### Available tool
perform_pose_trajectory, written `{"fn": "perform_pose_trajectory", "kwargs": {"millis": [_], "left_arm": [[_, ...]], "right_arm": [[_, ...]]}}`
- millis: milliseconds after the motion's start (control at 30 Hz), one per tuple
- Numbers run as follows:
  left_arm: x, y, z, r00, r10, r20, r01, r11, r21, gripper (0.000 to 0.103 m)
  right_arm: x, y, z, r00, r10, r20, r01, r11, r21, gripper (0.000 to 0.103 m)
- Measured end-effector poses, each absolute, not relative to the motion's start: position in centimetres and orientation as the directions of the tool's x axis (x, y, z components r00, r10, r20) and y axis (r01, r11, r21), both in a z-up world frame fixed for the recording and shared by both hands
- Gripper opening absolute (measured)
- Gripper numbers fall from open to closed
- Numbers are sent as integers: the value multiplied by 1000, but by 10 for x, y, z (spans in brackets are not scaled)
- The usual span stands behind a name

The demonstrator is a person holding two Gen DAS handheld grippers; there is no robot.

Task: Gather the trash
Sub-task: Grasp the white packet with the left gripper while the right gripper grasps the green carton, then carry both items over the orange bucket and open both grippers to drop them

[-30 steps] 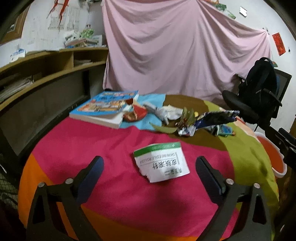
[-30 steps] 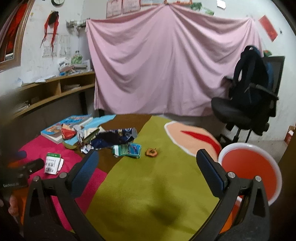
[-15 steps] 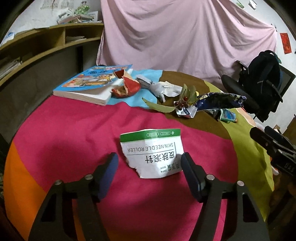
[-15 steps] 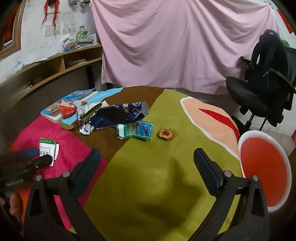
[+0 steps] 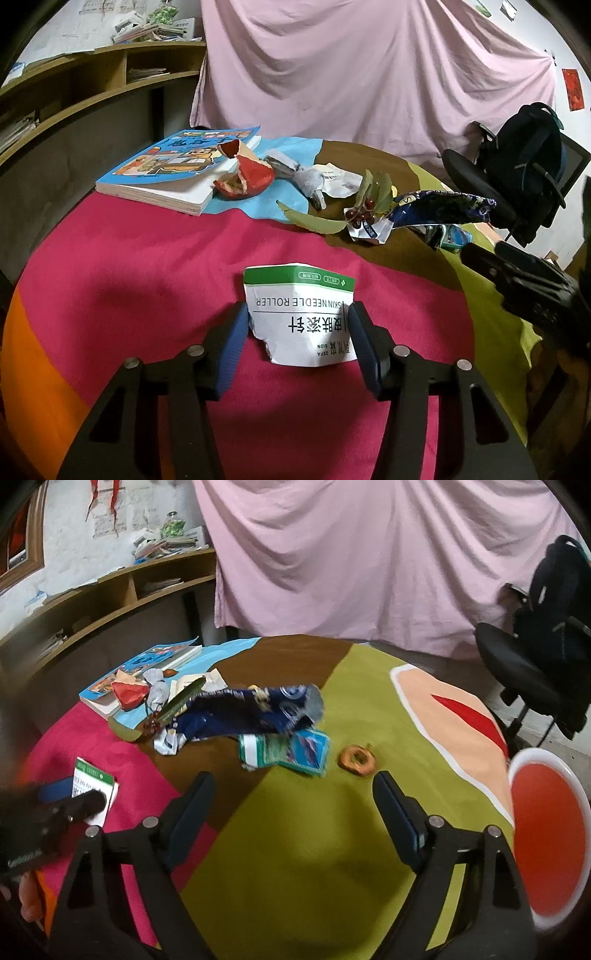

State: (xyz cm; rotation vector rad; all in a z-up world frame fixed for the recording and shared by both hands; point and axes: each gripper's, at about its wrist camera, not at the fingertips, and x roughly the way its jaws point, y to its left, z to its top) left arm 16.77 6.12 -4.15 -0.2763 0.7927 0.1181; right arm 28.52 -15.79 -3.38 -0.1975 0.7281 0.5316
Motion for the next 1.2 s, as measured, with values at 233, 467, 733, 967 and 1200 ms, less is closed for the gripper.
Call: {"fn": "perform_pose_trajectory", "kwargs": {"millis": [233,467,733,967,1200], "left_arm": [[170,60,-40,703,-5,-712,-203,957,-207,45],[169,53,-39,711,-3,-703,-194,961,-200,41],[158,44,-33,744,-15,-668,-174,961,-215,40],[154,32,-25,768,-22,-640,-160,961,-224,39],[152,15,-6,825,-13,-565,-120,973,-198,39]], "right_arm": [[310,-136,-40,594,376,-711,-556,831,-26,103],[325,-137,-52,543,390,-744,-559,829,27,88],[302,-144,-45,580,398,-711,-573,820,-8,76],[289,-156,-39,594,414,-690,-553,833,23,73],[262,-189,-23,655,456,-603,-517,852,82,73]]}}
